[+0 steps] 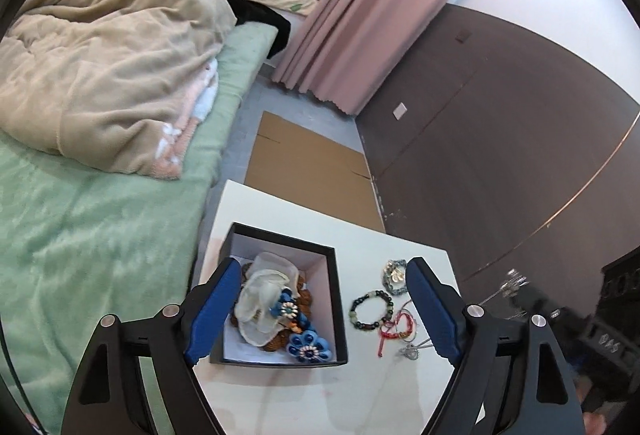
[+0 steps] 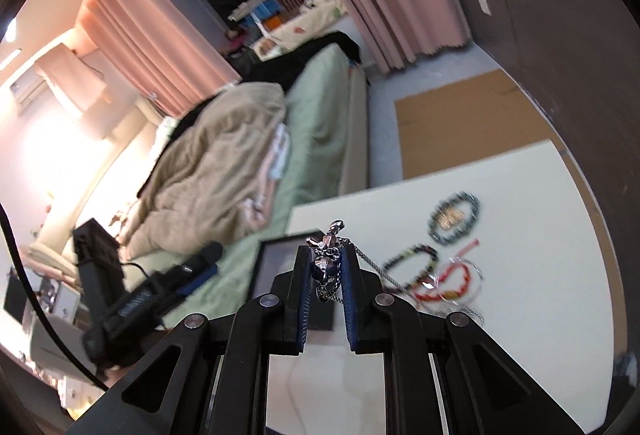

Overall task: Organize jewelry
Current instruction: 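Lift the silver necklace, lower it into the box, and open the right gripper, then grasp the dark bead bracelet with the left gripper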

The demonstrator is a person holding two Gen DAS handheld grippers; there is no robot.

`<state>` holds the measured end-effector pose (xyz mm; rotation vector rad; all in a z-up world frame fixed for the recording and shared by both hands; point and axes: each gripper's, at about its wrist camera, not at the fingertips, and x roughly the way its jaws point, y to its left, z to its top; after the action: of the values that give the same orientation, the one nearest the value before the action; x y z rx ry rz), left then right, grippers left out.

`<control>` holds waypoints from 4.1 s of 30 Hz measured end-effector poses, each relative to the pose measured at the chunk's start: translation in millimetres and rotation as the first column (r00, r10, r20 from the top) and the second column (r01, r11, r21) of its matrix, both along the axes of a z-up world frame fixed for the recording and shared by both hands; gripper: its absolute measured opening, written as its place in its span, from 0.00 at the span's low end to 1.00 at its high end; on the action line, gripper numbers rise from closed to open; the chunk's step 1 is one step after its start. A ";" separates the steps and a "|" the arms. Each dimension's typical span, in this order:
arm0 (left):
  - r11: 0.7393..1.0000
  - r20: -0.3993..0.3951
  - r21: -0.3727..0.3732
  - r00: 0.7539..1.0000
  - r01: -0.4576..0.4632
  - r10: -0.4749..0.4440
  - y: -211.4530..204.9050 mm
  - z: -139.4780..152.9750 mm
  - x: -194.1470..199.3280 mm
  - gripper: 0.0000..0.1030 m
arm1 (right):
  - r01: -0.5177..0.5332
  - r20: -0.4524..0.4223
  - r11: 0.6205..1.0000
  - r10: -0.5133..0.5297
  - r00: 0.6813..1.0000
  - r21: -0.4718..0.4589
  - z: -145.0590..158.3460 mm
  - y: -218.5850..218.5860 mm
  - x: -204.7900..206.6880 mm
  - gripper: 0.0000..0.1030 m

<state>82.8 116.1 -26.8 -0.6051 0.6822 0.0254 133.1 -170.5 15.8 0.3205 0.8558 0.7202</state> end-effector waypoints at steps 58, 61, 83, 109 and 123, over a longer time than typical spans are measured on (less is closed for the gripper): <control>0.985 0.067 -0.059 0.984 -0.161 0.164 81.1 11.9 -48.5 0.82 | -0.203 -0.010 0.977 0.203 0.979 -0.058 0.8 145.1 10.0 0.20; 0.986 0.060 -0.051 0.985 -0.160 0.163 78.1 11.1 -46.2 0.82 | -0.230 -0.084 0.972 0.225 0.971 -0.054 -9.8 143.6 17.6 0.34; 0.999 0.062 -0.001 0.998 -0.032 0.032 -6.6 12.2 -13.2 0.82 | 0.061 -0.156 0.997 -0.069 0.985 -0.055 -37.5 -7.4 15.2 0.83; 0.899 -0.292 0.268 0.918 0.347 -0.267 -158.6 -29.8 83.4 0.48 | 0.281 -0.326 0.958 -0.284 0.902 -0.058 -74.5 -118.3 44.1 0.83; 0.868 -0.415 0.300 0.874 0.395 -0.254 -180.9 -80.0 121.5 0.20 | 0.303 -0.322 0.944 -0.329 0.888 -0.128 -81.3 -131.7 58.2 0.83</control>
<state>204.3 -64.8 -106.9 -0.0985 1.1077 -0.0525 191.3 -302.2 -65.5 0.5147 1.1230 0.3283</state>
